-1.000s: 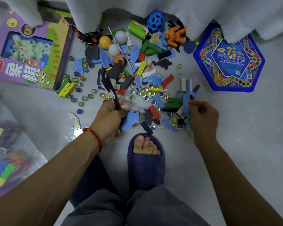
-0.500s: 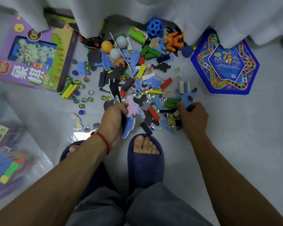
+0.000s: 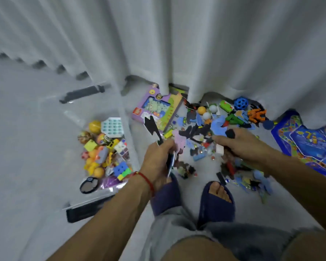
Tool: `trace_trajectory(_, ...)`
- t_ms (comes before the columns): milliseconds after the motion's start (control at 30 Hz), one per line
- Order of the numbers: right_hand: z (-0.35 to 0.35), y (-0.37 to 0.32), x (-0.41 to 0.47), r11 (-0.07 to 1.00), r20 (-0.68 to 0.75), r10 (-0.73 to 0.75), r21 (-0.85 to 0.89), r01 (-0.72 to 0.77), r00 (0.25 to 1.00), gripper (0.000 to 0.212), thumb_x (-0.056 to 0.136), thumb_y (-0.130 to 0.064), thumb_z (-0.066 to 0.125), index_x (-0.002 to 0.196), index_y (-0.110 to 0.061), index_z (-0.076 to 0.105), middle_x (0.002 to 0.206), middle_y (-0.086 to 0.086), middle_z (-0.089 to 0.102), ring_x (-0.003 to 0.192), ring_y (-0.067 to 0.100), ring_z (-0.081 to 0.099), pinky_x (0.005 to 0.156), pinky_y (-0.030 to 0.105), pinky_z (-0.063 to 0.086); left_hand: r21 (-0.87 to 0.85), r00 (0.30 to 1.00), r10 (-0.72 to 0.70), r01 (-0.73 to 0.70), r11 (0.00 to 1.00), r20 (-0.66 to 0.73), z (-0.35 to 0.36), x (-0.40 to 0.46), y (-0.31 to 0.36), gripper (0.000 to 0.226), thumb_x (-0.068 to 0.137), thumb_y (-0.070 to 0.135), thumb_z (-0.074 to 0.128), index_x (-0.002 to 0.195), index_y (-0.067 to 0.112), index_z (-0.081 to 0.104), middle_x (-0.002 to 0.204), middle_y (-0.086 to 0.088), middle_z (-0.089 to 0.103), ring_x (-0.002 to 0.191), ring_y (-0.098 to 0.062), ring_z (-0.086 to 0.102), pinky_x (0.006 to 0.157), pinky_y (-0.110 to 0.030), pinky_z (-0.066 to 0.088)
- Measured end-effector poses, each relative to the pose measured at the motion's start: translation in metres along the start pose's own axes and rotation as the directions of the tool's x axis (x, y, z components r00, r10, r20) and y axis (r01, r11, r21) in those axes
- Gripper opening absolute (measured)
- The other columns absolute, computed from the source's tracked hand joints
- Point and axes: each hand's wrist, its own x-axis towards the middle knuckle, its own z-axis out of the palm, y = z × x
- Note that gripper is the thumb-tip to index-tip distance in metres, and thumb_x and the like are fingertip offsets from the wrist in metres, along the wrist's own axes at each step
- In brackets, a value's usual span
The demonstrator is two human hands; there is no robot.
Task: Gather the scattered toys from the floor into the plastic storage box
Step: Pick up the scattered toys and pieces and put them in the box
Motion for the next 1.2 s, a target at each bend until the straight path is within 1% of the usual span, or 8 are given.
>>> trace_trajectory(200, 0.103, -0.163, -0.018, 0.997, 0.383, -0.071, 0.033, 0.063, 0.921, 0.015, 0.095, -0.013, 0.065, 0.086, -0.007, 0.054, 0.07, 0.003, 0.062, 0.058, 0.017, 0.064, 0.065, 0.035, 0.061, -0.017, 0.918, 0.176, -0.194, 0.981, -0.355, -0.133, -0.05, 0.041, 0.009, 0.084, 0.012, 0.066, 0.076, 0.01, 0.063, 0.059, -0.003, 0.058, 0.042, -0.014, 0.047, 0.042, -0.018, 0.037)
trace_trajectory(433, 0.206, -0.202, -0.035, 0.999, 0.502, 0.029, 0.017, -0.043, 0.865, 0.04, 0.1, -0.027, 0.054, 0.131, -0.001, 0.049, 0.104, 0.02, 0.06, 0.11, 0.038, 0.065, 0.082, 0.041, 0.059, -0.077, 0.853, 0.041, -0.095, 0.992, -0.52, -0.202, -0.071, 0.057, 0.017, 0.082, 0.016, 0.067, 0.087, 0.003, 0.056, 0.064, -0.015, 0.057, 0.063, -0.03, 0.052, 0.057, -0.033, 0.044)
trace_trajectory(500, 0.196, -0.2, -0.031, 1.0, 0.464, -0.007, 0.016, -0.001, 0.886, 0.051, 0.097, -0.034, 0.06, 0.136, -0.004, 0.048, 0.122, 0.021, 0.056, 0.108, 0.034, 0.065, 0.088, 0.039, 0.058, -0.054, 0.842, 0.052, -0.095, 0.994, -0.536, -0.203, -0.069, 0.06, 0.016, 0.085, 0.015, 0.062, 0.09, 0.005, 0.052, 0.078, -0.013, 0.052, 0.066, -0.027, 0.048, 0.061, -0.037, 0.049)
trace_trajectory(600, 0.153, -0.19, -0.02, 0.995, 0.391, -0.046, -0.063, 0.076, 0.919, 0.039, 0.097, -0.036, 0.056, 0.117, -0.003, 0.061, 0.104, 0.013, 0.06, 0.091, 0.025, 0.061, 0.086, 0.037, 0.057, 0.081, 0.808, 0.149, -0.126, 0.989, -0.57, -0.186, -0.06, 0.055, 0.031, 0.08, 0.016, 0.062, 0.103, -0.003, 0.055, 0.101, -0.022, 0.056, 0.075, -0.024, 0.05, 0.08, -0.043, 0.054)
trace_trajectory(667, 0.112, -0.172, -0.012, 0.987, 0.3, -0.05, -0.133, 0.093, 0.953, 0.034, 0.096, -0.03, 0.055, 0.111, -0.001, 0.064, 0.094, 0.011, 0.059, 0.081, 0.024, 0.058, 0.074, 0.037, 0.053, 0.167, 0.822, 0.26, -0.202, 0.965, -0.507, -0.156, -0.057, 0.051, 0.042, 0.082, 0.016, 0.062, 0.122, 0.004, 0.055, 0.111, -0.017, 0.06, 0.084, -0.02, 0.058, 0.079, -0.036, 0.052)
trace_trajectory(767, 0.05, -0.123, -0.002, 0.932, 0.139, -0.02, -0.357, 0.069, 0.99, 0.025, 0.096, -0.025, 0.055, 0.099, -0.002, 0.065, 0.092, 0.013, 0.066, 0.073, 0.022, 0.063, 0.063, 0.032, 0.055, 0.26, 0.868, 0.387, -0.314, 0.913, -0.311, -0.101, -0.051, 0.037, 0.044, 0.072, 0.026, 0.06, 0.115, 0.02, 0.059, 0.112, -0.001, 0.063, 0.098, -0.02, 0.065, 0.087, -0.044, 0.056)
trace_trajectory(933, -0.001, -0.001, 0.011, 0.805, 0.006, 0.088, -0.589, -0.068, 0.996, 0.026, 0.094, -0.021, 0.05, 0.08, -0.001, 0.059, 0.077, 0.012, 0.057, 0.067, 0.03, 0.055, 0.063, 0.043, 0.049, 0.551, 0.947, 0.312, -0.3, 0.779, 0.075, -0.023, -0.009, -0.013, 0.029, 0.075, 0.017, 0.064, 0.103, 0.024, 0.063, 0.108, 0.001, 0.064, 0.094, -0.019, 0.064, 0.088, -0.044, 0.054)
trace_trajectory(1200, 0.034, 0.144, 0.045, 0.739, 0.06, 0.04, -0.673, 0.011, 0.997, 0.037, 0.09, -0.026, 0.065, 0.126, -0.022, 0.057, 0.117, 0.006, 0.063, 0.101, 0.021, 0.06, 0.087, 0.038, 0.052, 0.943, 0.947, 0.094, -0.315, 0.107, 0.306, 0.007, 0.098, -0.107, 0.048, 0.079, 0.006, 0.07, 0.123, 0.019, 0.053, 0.119, -0.012, 0.055, 0.108, -0.031, 0.054, 0.089, -0.036, 0.048)
